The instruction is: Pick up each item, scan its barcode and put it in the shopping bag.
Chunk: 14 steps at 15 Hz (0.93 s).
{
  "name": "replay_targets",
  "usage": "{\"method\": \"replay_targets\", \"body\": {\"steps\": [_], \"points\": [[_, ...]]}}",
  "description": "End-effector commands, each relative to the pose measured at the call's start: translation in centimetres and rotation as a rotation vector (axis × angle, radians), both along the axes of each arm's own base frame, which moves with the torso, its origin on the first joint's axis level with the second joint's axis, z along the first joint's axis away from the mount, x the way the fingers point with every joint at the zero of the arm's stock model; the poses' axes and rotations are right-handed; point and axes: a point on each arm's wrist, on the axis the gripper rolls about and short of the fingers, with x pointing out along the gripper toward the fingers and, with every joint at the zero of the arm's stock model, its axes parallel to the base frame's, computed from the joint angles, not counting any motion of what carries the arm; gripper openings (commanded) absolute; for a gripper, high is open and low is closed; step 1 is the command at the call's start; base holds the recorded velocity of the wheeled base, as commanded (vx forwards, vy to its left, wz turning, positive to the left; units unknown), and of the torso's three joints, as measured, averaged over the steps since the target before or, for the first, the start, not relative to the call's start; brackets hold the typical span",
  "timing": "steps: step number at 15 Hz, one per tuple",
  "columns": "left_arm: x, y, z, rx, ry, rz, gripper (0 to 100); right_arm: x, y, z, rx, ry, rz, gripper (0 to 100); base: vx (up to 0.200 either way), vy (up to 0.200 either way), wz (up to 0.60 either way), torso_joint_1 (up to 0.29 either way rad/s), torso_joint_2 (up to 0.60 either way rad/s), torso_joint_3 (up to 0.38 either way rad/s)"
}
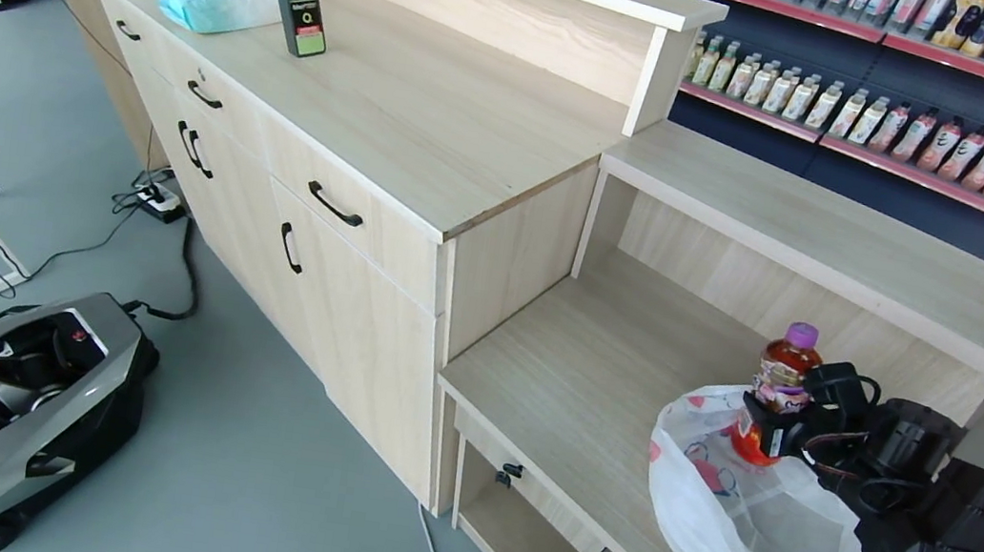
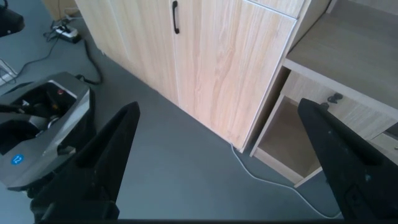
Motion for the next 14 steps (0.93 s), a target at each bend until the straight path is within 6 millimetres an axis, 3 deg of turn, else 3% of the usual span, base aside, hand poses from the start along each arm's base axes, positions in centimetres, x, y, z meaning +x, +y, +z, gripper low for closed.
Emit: {"method": "replay_targets", "body": {"steps": [1,8,14], "points": [[0.0,0.0,0.0,0.0,0.0,0.0,100,-0.5,-0.2,0.8,-0.002,-0.012,-0.009,0,0.0,0.0,0.0,0.0,0.0,0.0],[0.0,0.0,0.0,0.0,0.0,0.0,100,2.2,0.0,0.5,0.0,-0.084,0.049,0,0.0,0.0,0.0,0.0,0.0,0.0],[0.0,0.0,0.0,0.0,0.002,0.0,100,4.4,0.0,-0.8,-0.002,-0.12,0.064,0,0.0,0.0,0.0,0.0,0.0,0.0]]}}
